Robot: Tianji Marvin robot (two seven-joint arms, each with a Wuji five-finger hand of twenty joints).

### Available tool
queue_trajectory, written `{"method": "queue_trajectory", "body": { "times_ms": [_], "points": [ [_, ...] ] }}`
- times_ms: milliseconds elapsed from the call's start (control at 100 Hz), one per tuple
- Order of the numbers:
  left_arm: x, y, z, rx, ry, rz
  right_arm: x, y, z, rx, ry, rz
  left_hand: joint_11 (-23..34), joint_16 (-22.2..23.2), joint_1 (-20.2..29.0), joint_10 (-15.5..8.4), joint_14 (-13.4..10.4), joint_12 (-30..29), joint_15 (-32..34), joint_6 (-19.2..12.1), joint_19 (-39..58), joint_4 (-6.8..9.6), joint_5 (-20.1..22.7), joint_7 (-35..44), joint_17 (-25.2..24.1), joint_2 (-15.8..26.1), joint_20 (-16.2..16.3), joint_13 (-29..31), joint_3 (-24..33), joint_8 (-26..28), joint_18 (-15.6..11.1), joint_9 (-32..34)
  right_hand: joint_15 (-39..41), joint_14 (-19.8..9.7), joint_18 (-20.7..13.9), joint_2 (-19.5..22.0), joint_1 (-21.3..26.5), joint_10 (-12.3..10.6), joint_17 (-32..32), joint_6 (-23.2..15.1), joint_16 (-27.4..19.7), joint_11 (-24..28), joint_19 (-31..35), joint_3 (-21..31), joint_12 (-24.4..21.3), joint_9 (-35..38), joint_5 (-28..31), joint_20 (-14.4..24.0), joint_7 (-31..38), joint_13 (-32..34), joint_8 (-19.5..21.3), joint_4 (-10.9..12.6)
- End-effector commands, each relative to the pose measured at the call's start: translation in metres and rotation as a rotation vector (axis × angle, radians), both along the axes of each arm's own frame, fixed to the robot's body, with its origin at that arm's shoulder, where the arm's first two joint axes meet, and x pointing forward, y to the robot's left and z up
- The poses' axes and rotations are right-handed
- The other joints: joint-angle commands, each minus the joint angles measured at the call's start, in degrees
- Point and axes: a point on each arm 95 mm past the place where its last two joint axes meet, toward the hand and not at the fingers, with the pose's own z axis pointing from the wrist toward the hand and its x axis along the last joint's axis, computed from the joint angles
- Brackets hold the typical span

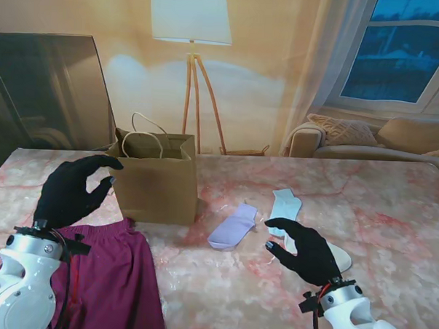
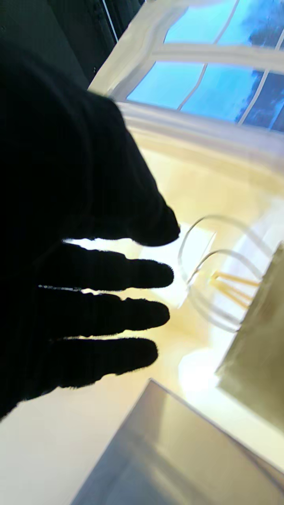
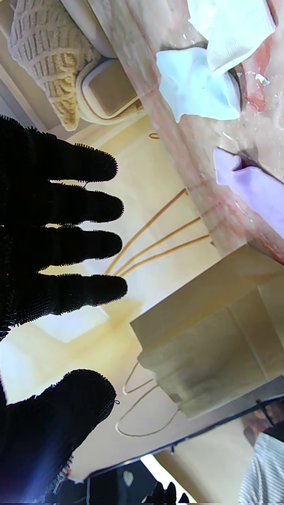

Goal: Fold the socks and the shorts into the kraft paper bag

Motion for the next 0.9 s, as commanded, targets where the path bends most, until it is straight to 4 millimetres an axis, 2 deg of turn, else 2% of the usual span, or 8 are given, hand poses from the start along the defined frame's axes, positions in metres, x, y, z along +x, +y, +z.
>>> {"method": "queue_trajectory", "body": {
  "times_ms": [0, 90, 160, 260, 430, 620, 700, 890],
  "points": [
    [0.01, 0.008, 0.017, 0.011, -0.057, 0.049, 0.001, 0.003, -0.001, 0.007, 0.005, 0.005, 2.37, 1.3, 3.83, -2.23, -1.4, 2.56, 2.0, -2.05, 2.8, -3.2, -1.3, 4.27, 2.81, -3.15, 1.81, 2.44, 2.4, 1.29, -0.49, 1.74, 0.43, 0.1, 0.04, 0.57, 0.35, -0.52, -0.12, -0.43, 0.08, 0.81, 1.7, 0.51, 0.22, 0.9, 0.32, -0.5, 1.18, 0.9, -0.44, 1.8],
    [0.022, 0.018, 0.026, 0.016, -0.068, 0.09, 0.003, 0.005, -0.004, 0.009, 0.011, 0.008, 2.95, 2.51, 4.44, -2.96, -1.57, 9.47, 3.92, -2.87, 5.14, -2.74, -0.61, 8.19, 8.06, -6.26, 1.29, 4.88, 4.47, 1.15, -1.01, 4.33, 0.45, 0.11, 0.1, 0.53, 0.33, -0.43, -0.08, -0.36, 0.11, 0.88, 1.77, 0.46, 0.26, 1.04, 0.41, -0.5, 1.21, 0.96, -0.43, 1.79],
    [0.035, 0.023, 0.031, 0.006, -0.081, 0.111, 0.006, 0.006, -0.005, 0.014, 0.017, 0.011, 2.1, 6.89, 4.78, -3.08, -1.15, 13.36, 5.09, -3.78, 6.81, -3.39, 0.62, 11.42, 11.92, -9.43, -0.04, 7.45, 3.82, 0.6, -1.44, 7.74, 0.46, 0.26, 0.08, 0.57, 0.32, -0.49, -0.17, -0.36, 0.14, 0.86, 1.76, 0.43, 0.26, 1.01, 0.25, -0.52, 1.12, 0.99, -0.46, 1.79],
    [0.055, 0.029, 0.036, -0.009, -0.057, 0.12, 0.009, 0.007, -0.006, 0.018, 0.024, 0.014, 1.71, 8.48, 4.47, -2.84, -0.7, 14.79, 5.92, -4.48, 6.98, -3.43, 1.78, 13.43, 15.81, -11.51, -1.34, 9.61, 2.06, 0.22, -1.93, 10.34, 0.52, 0.52, 0.32, 0.59, 0.35, -0.41, -0.19, -0.19, 0.24, 0.93, 1.83, 0.36, 0.3, 1.02, -0.04, -0.49, 1.02, 0.96, -0.48, 1.79],
    [0.087, 0.033, 0.036, -0.009, -0.02, 0.107, 0.014, 0.01, -0.005, 0.022, 0.019, 0.015, -0.53, 6.74, 2.98, -2.64, -0.07, 16.38, 8.68, -6.12, 10.19, -3.43, 5.26, 17.08, 21.45, -14.14, -4.57, 13.64, 0.17, -4.64, -1.24, 16.48, 0.62, 0.65, 0.48, 0.51, 0.33, -0.37, -0.09, -0.18, 0.43, 1.31, 2.01, 0.34, 0.48, 1.26, 0.02, -0.38, 1.06, 1.16, -0.44, 1.82],
    [0.118, 0.034, 0.03, -0.016, 0.016, 0.091, 0.018, 0.012, -0.006, 0.017, 0.023, 0.021, -2.22, 6.66, 3.16, -2.25, 0.52, 17.7, 9.71, -6.1, 12.2, -3.2, 7.15, 19.97, 22.93, -13.96, -5.65, 15.8, -2.53, -6.74, 0.51, 20.56, 0.68, 0.74, 0.64, 0.52, 0.31, -0.35, -0.07, -0.33, 0.59, 1.53, 2.13, 0.36, 0.6, 1.33, 0.05, -0.29, 1.1, 1.35, -0.42, 1.83],
    [0.129, 0.035, 0.027, -0.005, 0.023, 0.098, 0.019, 0.014, -0.007, 0.01, 0.028, 0.026, -2.34, 7.29, 2.45, -2.27, 1.02, 19.9, 12.74, -6.79, 16.31, -3.37, 8.73, 21.72, 22.06, -14.11, -4.0, 16.92, -2.6, -7.14, 2.93, 23.52, 0.67, 0.79, 0.6, 0.56, 0.28, -0.34, -0.06, -0.27, 0.66, 1.61, 2.19, 0.31, 0.63, 1.35, 0.04, -0.24, 1.12, 1.39, -0.4, 1.82],
    [0.152, 0.032, 0.02, 0.036, 0.024, 0.089, 0.021, 0.018, -0.009, 0.016, 0.035, 0.035, -2.39, 7.92, 0.96, -3.09, 0.64, 21.12, 14.35, -8.3, 19.06, -4.51, 9.91, 22.75, 20.12, -16.24, -2.15, 17.24, -1.23, -8.16, 4.3, 25.03, 0.63, 0.8, 0.71, 0.59, 0.33, -0.43, -0.07, -0.37, 0.77, 1.68, 2.18, 0.26, 0.67, 1.37, 0.07, -0.19, 1.14, 1.45, -0.37, 1.85]
  ]
}}
